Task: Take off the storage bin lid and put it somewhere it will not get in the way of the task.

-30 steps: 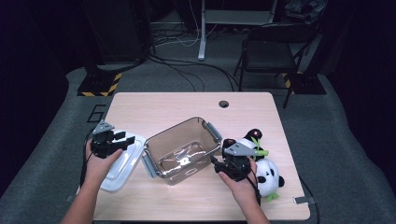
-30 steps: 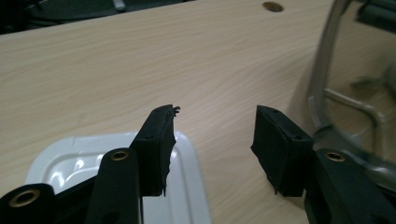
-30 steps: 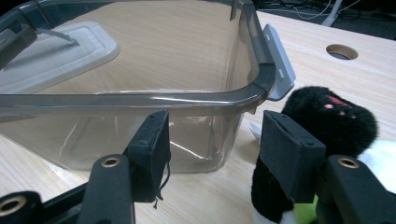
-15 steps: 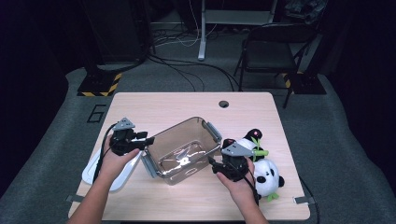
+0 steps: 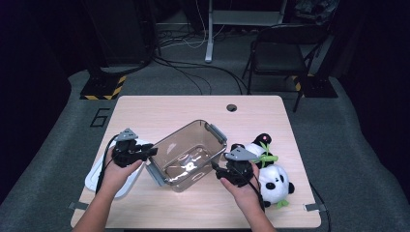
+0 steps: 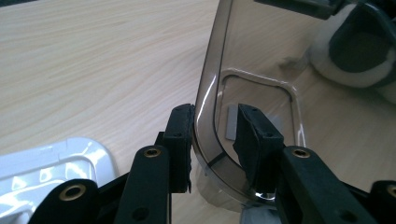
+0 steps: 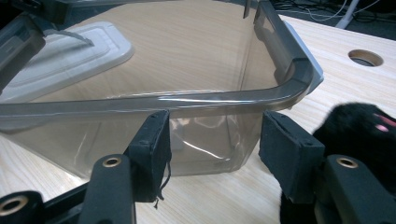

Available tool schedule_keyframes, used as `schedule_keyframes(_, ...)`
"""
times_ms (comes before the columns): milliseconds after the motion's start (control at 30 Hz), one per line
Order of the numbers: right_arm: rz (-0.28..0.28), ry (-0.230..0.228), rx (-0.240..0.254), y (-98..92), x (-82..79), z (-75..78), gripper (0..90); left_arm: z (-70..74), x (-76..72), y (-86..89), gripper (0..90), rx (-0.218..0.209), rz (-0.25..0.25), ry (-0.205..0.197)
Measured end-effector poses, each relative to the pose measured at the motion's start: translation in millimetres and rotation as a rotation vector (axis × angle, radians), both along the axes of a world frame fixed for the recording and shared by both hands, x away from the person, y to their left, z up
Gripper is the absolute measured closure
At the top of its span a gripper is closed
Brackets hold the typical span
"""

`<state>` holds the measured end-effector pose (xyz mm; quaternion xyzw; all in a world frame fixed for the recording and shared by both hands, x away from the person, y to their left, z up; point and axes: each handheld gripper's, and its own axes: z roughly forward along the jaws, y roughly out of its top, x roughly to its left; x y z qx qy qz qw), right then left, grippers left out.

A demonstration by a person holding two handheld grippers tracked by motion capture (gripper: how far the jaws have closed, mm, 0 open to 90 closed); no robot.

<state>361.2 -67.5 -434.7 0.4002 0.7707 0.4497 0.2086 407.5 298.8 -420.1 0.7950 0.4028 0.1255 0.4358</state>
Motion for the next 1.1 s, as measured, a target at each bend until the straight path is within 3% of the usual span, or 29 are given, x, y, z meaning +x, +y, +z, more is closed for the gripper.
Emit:
schedule_keyframes(300,0.042,-0.008,0.010,16.1,6.4,2.1,42.8,-0.5,-27.8,6.9,62.6,0.009,-0.005,-0.020)
schedule_keyframes(467,0.065,-0.004,0.020,24.0,10.2,2.5,42.9,-0.9,-40.3,8.9,59.6,0.011,0.020,-0.024)
schedule_keyframes(700,0.072,0.000,0.052,27.8,15.4,9.5,42.9,-2.2,-56.4,5.4,51.6,-0.035,0.029,0.005)
schedule_keyframes(900,0.078,0.014,0.077,28.5,18.2,13.3,41.1,0.2,-62.9,-4.8,47.0,-0.023,-0.037,0.013)
schedule_keyframes(1033,0.084,0.054,0.032,35.2,21.4,8.7,37.2,1.8,-65.4,-12.3,46.4,-0.013,-0.075,0.006)
schedule_keyframes(1100,0.074,0.053,0.024,37.4,21.4,6.7,36.0,4.3,-65.4,-11.0,46.3,-0.027,-0.077,-0.003)
